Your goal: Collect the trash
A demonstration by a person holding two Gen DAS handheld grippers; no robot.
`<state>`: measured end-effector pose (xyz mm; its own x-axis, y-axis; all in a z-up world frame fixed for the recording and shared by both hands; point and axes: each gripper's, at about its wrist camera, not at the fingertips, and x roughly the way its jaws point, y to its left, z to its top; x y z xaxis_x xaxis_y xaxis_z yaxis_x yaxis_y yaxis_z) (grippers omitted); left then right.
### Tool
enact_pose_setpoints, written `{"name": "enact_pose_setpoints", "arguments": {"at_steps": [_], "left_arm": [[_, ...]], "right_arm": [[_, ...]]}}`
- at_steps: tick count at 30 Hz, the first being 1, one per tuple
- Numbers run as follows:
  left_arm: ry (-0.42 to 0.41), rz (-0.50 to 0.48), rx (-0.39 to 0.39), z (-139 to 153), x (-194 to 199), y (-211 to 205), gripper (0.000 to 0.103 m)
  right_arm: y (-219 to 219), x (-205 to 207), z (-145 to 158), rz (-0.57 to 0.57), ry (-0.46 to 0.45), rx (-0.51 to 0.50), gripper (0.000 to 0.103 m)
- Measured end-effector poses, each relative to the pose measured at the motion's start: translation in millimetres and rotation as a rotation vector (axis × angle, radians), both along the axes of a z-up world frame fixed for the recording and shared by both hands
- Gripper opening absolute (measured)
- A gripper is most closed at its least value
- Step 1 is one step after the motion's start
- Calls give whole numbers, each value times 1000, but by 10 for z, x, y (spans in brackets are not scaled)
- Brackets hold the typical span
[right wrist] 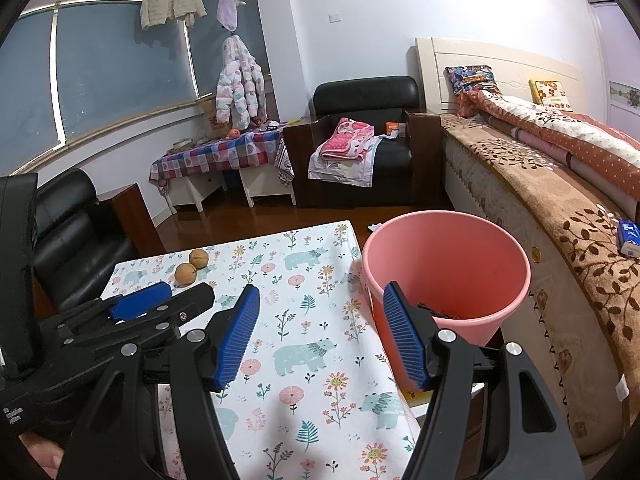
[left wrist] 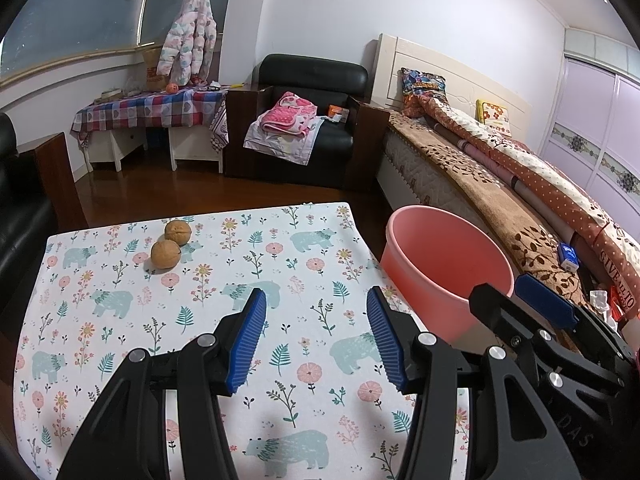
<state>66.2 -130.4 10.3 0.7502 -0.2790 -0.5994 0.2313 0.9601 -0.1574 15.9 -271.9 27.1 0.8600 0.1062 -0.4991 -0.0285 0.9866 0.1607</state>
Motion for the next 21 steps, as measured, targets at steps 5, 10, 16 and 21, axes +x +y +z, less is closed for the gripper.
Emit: {"name": "enact_pose_setpoints", "arguments": {"at_steps": [5,10,16,21], "left_arm": [[1,0,1,1,1,0,52],[5,3,-3,-12,7,18,52],[7,1,-4,-12,7,17,52],[11,0,-4,-15,18,26,52]], "right_arm": [[-7,9,11,-2,5,2,65],[-10,-4,5,-2,11,1,65],[-22,11,2,-5,11,2,65],[-60,36,17,-3,18,4,65]]}}
